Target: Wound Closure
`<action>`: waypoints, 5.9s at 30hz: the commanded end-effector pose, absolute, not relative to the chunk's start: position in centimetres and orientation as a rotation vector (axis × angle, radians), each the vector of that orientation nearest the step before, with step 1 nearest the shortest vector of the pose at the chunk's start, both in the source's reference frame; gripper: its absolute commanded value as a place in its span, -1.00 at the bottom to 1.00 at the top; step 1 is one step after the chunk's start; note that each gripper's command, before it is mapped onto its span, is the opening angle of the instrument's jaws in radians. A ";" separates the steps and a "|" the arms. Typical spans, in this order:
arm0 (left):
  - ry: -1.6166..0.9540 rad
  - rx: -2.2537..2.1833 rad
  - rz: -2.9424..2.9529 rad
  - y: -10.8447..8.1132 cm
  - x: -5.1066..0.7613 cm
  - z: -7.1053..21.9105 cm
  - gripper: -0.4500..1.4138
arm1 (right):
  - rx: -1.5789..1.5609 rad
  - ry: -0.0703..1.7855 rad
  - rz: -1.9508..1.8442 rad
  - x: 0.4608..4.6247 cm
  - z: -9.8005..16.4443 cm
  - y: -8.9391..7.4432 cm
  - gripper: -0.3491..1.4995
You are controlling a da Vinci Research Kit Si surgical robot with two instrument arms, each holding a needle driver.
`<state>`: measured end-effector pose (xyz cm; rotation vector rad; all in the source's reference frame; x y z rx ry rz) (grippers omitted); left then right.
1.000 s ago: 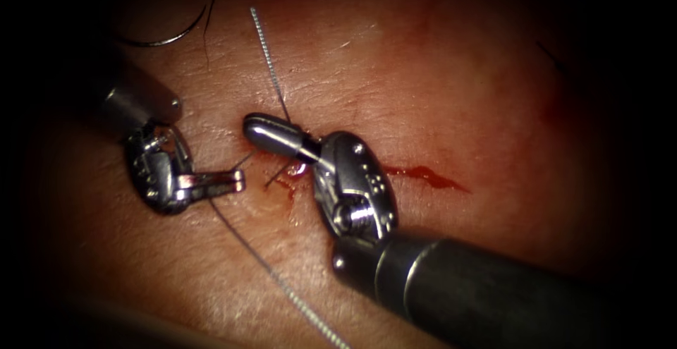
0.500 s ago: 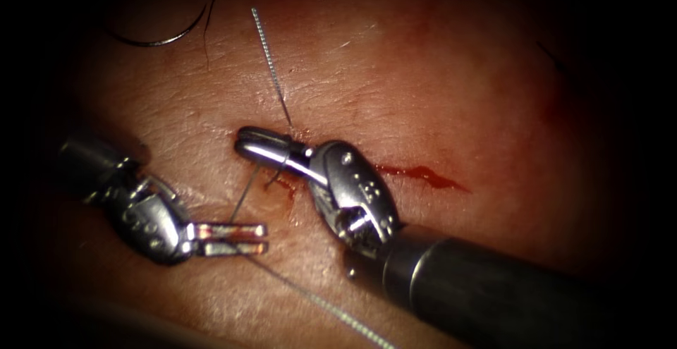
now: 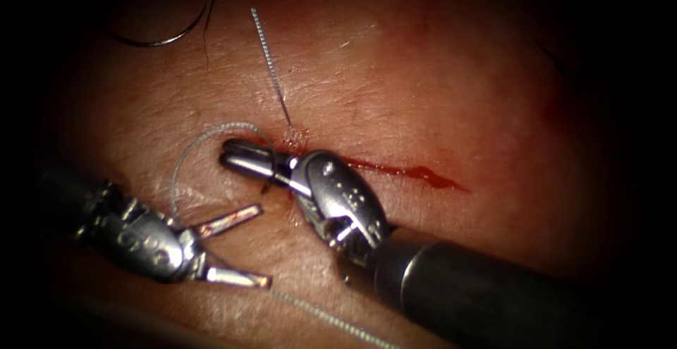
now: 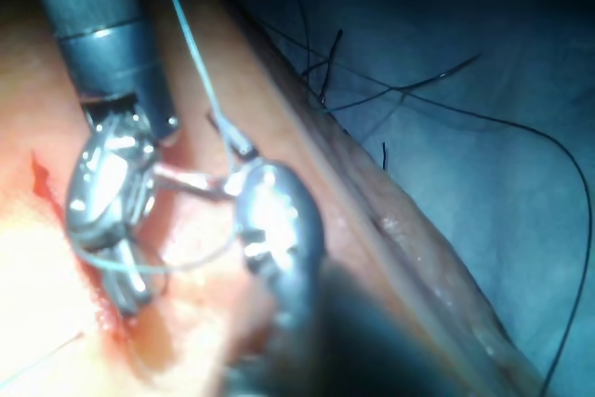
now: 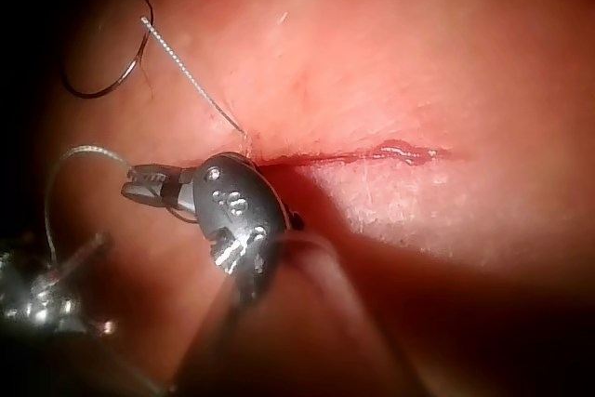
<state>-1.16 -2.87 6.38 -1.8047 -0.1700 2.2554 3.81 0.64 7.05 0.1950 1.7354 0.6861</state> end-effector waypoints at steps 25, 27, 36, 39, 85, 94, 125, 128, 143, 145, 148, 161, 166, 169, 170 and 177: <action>-0.216 -1.539 2.491 -3.4 -1.32 5.2 -0.01 | 0.186 1.734 0.680 3.76 7.0 0.8 -0.49; -0.217 -1.545 2.497 -3.3 -1.21 5.2 -0.44 | 0.153 1.728 0.666 3.54 6.9 0.9 -0.36; -0.169 -1.523 2.537 -2.9 -0.83 5.7 -1.00 | 0.236 1.597 0.548 3.27 6.7 0.7 0.49; -0.155 -1.508 2.544 -2.8 -0.71 5.8 -1.00 | 0.269 1.566 0.478 3.20 6.5 0.6 0.60; -0.081 -1.563 2.493 -3.0 -1.00 5.1 0.48 | -0.042 1.189 0.055 4.27 6.8 0.4 -1.00; 0.047 -1.246 2.617 -3.2 -1.13 4.8 0.57 | -0.085 1.028 0.043 4.25 6.9 0.5 -1.00; 0.267 -0.967 3.029 -3.0 -1.73 5.8 0.21 | -0.063 0.907 0.055 4.34 7.1 0.6 -1.00; 0.267 -0.965 3.028 -3.0 -1.73 5.7 0.17 | -0.063 0.907 0.055 4.35 7.1 0.6 -1.00; 0.222 -1.276 2.974 -3.0 -1.42 5.3 -1.00 | -0.066 0.973 0.106 4.16 6.8 0.6 -0.55; 0.211 -1.340 2.944 -3.0 -1.33 5.2 -1.00 | -0.058 1.004 0.110 4.09 6.7 0.6 0.40; 0.179 -1.529 2.855 -2.8 -1.11 5.0 -1.00 | -0.025 1.056 0.108 3.94 6.5 0.6 0.91; -0.048 -1.952 2.660 -2.8 -0.72 4.7 -1.00 | 0.121 1.205 0.146 3.17 6.1 0.9 0.91; -0.087 -2.081 2.607 -2.7 -0.85 4.6 -1.00 | 0.086 1.216 0.170 3.36 6.4 1.1 0.75; -0.117 -2.212 2.513 -2.6 -0.87 4.6 -1.00 | 0.099 1.227 0.176 3.71 6.7 1.1 0.62; -0.119 -2.224 2.505 -2.5 -0.88 4.6 -1.00 | 0.104 1.230 0.180 3.77 6.8 1.0 0.60; -0.162 -2.357 2.416 -2.4 -0.98 4.6 -1.00 | 0.150 1.256 0.199 4.29 7.1 0.9 0.53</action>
